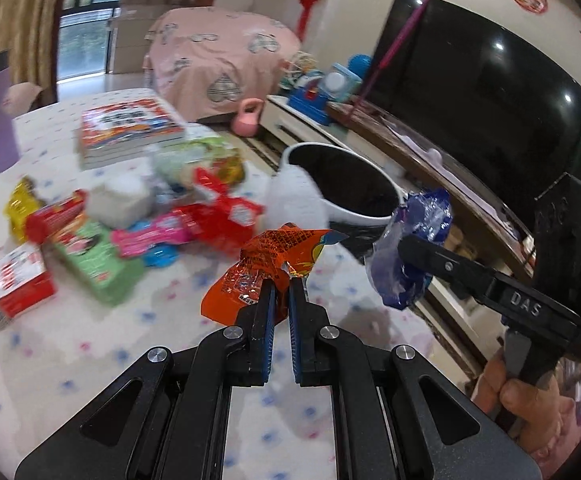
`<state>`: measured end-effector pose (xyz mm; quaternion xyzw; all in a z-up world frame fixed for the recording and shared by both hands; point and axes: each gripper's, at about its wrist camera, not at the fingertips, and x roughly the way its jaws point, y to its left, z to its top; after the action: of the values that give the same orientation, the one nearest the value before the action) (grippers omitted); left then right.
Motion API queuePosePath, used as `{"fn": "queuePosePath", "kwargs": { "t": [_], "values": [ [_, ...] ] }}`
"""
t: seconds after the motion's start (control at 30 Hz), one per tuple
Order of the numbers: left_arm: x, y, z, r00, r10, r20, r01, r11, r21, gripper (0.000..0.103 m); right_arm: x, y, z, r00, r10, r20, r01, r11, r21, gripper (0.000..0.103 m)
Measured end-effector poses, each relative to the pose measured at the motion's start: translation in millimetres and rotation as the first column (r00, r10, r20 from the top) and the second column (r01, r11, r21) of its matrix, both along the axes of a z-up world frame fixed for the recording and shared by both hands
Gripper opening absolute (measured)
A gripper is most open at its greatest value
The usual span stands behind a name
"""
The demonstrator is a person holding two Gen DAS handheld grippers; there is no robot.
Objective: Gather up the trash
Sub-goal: 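Carry both wrappers over the trash bin and open both tools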
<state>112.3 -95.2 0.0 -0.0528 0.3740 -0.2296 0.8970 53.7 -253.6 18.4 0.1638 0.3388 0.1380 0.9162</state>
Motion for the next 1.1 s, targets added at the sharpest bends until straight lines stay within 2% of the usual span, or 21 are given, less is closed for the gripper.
{"fn": "queuePosePath", "kwargs": {
  "t": [0.23, 0.5, 0.8, 1.1],
  "values": [
    [15.2, -37.6, 6.2, 0.998, -0.057, 0.007, 0.057, 0.998, 0.007, 0.006, 11.7, -39.6, 1.8, 0.998, -0.068, 0.010, 0.068, 0.997, -0.019, 0.048],
    [38.9, -67.6, 20.3, 0.997, -0.075, 0.012, 0.075, 0.997, 0.000, 0.006, 35.8, -75.2, 8.1, 0.994, -0.103, 0.023, 0.104, 0.993, -0.051, 0.048],
    [84.8, -103.1, 31.5, 0.995, -0.095, 0.009, 0.095, 0.995, 0.025, 0.006, 78.1, -101.7, 12.4, 0.995, -0.095, 0.019, 0.096, 0.991, -0.098, 0.050],
    [134.0, -133.4, 24.7, 0.995, -0.101, -0.018, 0.102, 0.993, 0.061, 0.006, 118.4, -114.9, 8.6, 0.999, -0.033, -0.020, 0.029, 0.986, -0.165, 0.053]
  ]
}}
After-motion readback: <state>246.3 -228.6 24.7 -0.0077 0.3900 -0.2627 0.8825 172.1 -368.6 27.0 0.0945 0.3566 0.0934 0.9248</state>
